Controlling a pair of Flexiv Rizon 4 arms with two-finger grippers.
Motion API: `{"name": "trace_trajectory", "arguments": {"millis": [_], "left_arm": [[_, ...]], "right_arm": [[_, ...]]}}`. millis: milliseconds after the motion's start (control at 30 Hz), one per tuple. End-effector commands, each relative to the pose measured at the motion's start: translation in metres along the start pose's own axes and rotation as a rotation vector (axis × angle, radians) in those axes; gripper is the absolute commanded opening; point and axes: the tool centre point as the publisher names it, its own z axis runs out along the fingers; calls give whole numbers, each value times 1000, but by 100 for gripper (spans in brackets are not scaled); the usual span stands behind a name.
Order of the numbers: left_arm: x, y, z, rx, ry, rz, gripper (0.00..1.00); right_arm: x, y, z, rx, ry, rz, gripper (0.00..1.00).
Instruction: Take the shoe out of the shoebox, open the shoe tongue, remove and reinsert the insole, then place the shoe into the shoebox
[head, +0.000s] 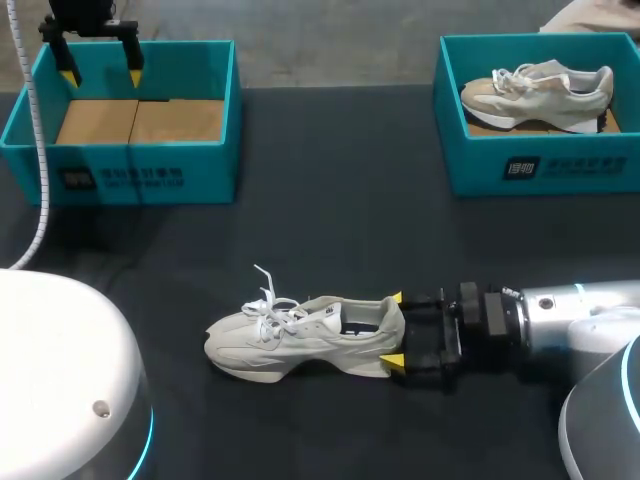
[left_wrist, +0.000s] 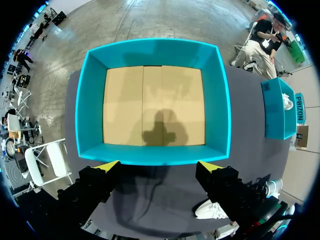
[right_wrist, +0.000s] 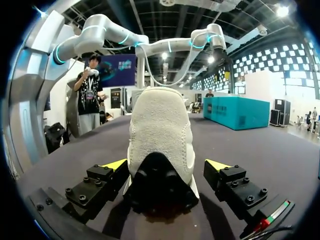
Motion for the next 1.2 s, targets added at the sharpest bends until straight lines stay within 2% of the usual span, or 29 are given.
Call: {"name": "trace_trajectory", "arguments": {"millis": [33,233,667,1200], "left_arm": [[0,0,0,0,-1,0,100],[0,0,0,0,-1,0,100],[0,0,0,0,-1,0,100],[0,0,0,0,-1,0,100]], "right_arm": [[7,3,1,9,-16,0,100],[10,3,5,4,-15,1,100],[1,3,19,-8,11,0,100],[9,4,30,-14,18,-7,100]]}}
